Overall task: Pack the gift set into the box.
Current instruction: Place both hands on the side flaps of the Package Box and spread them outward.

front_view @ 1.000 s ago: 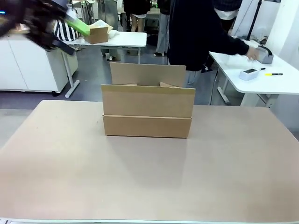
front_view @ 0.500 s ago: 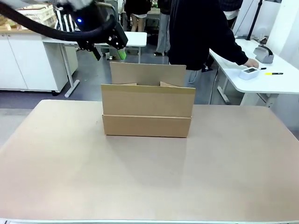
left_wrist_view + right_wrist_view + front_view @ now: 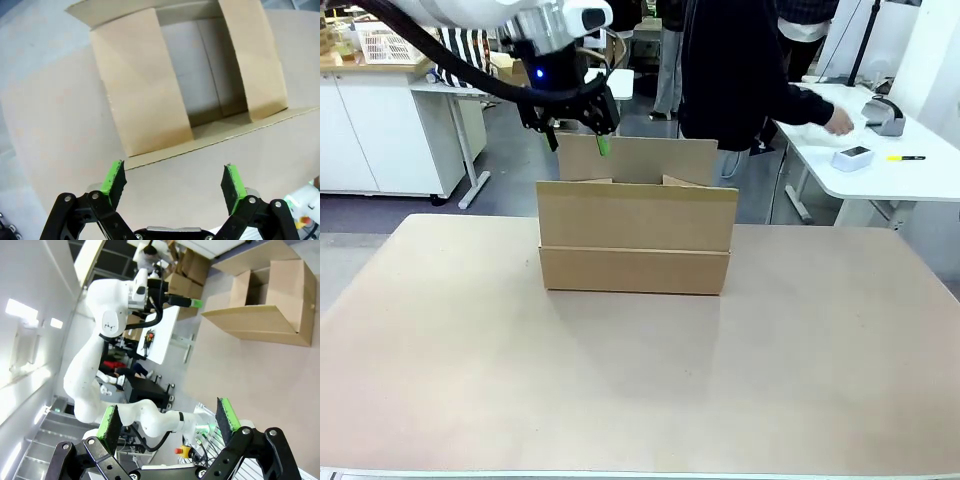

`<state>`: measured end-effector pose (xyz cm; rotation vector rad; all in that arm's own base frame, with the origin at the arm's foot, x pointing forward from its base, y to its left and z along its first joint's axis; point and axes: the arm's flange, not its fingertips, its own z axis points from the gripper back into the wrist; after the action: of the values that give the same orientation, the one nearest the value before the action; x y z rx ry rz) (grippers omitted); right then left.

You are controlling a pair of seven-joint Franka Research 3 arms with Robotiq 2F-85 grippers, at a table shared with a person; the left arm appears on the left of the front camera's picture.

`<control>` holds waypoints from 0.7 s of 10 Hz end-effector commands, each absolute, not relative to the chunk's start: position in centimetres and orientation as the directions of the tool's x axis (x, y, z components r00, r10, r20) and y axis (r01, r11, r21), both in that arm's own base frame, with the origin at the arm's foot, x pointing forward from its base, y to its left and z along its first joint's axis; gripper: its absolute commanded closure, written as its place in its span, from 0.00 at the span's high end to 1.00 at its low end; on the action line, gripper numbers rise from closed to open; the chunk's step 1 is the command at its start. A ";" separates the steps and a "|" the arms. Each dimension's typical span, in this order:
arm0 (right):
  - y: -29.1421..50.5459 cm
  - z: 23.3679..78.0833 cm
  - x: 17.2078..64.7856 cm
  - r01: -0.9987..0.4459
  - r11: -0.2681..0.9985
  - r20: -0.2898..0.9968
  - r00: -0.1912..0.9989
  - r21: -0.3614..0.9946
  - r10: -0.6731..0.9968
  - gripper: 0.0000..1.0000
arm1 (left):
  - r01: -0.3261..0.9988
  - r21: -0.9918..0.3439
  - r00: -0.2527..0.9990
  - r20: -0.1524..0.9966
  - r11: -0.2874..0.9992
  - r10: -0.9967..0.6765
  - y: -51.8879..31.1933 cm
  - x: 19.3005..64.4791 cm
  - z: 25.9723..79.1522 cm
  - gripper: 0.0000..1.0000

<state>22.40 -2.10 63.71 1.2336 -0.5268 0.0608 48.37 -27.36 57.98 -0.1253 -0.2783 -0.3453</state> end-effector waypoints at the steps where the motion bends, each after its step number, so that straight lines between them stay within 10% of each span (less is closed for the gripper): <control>1: -1.9 64.0 22.8 -0.355 0.330 0.439 0.868 0.875 -0.230 1.00 | 0.352 -0.100 0.909 0.272 0.931 -0.315 -28.0 48.6 57.3 1.00; 3: -1.9 64.0 22.8 -0.355 0.330 0.439 0.868 0.875 -0.230 1.00 | -0.051 -0.217 0.944 0.307 0.975 0.118 -28.4 50.3 56.0 1.00; 7: -1.9 64.0 22.8 -0.355 0.330 0.439 0.868 0.875 -0.230 1.00 | -0.054 -0.091 0.982 0.177 0.994 0.070 -31.5 55.5 51.9 1.00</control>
<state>22.46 -2.09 63.69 1.2330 -0.5271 0.0612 53.72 -30.13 51.20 -0.1363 -0.2257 0.0909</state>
